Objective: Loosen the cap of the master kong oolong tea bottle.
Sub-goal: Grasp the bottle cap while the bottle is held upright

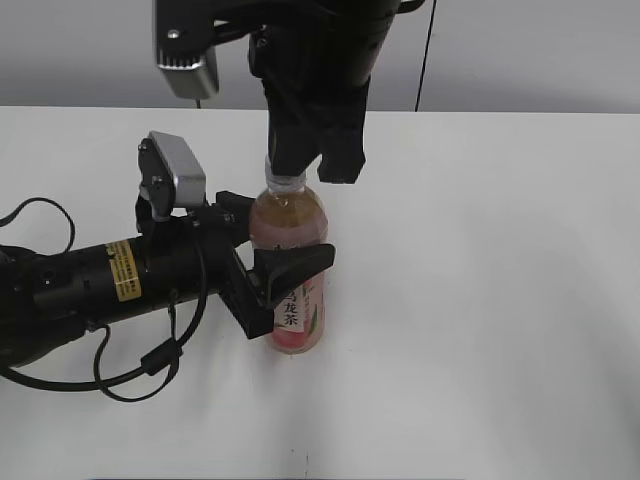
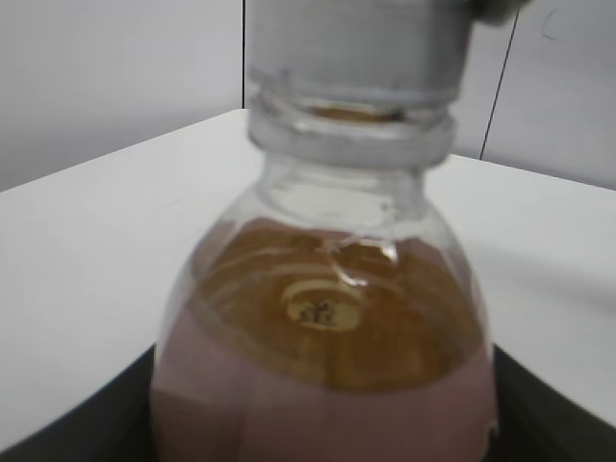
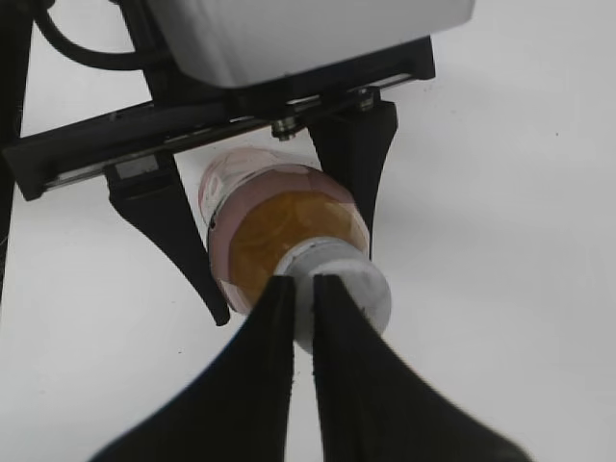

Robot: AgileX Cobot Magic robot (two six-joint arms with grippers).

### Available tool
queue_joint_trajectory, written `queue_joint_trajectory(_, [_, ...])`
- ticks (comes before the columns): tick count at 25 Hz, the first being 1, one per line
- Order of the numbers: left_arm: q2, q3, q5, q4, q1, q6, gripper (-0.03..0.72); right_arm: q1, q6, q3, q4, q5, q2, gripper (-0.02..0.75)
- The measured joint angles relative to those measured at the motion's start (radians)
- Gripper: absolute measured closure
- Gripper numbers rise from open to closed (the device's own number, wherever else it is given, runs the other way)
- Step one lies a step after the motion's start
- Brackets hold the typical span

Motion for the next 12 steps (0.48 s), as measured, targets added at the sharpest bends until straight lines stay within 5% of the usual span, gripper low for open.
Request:
queue_joint_trajectory(4, [0.0, 0.0, 0.0, 0.0, 0.0, 0.0, 0.245, 0.0, 0.082, 0.0, 0.001, 0.0, 0.0, 0.649])
queue_joint_trajectory(10, [0.0, 0.0, 0.0, -0.001, 0.0, 0.0, 0.245, 0.001, 0.424, -0.001, 0.024, 0.003, 0.0, 0.307])
queue_joint_trajectory(12, [0.0, -0.001, 0.0, 0.002, 0.0, 0.001, 0.245, 0.001, 0.547, -0.002, 0.025, 0.002, 0.0, 0.245])
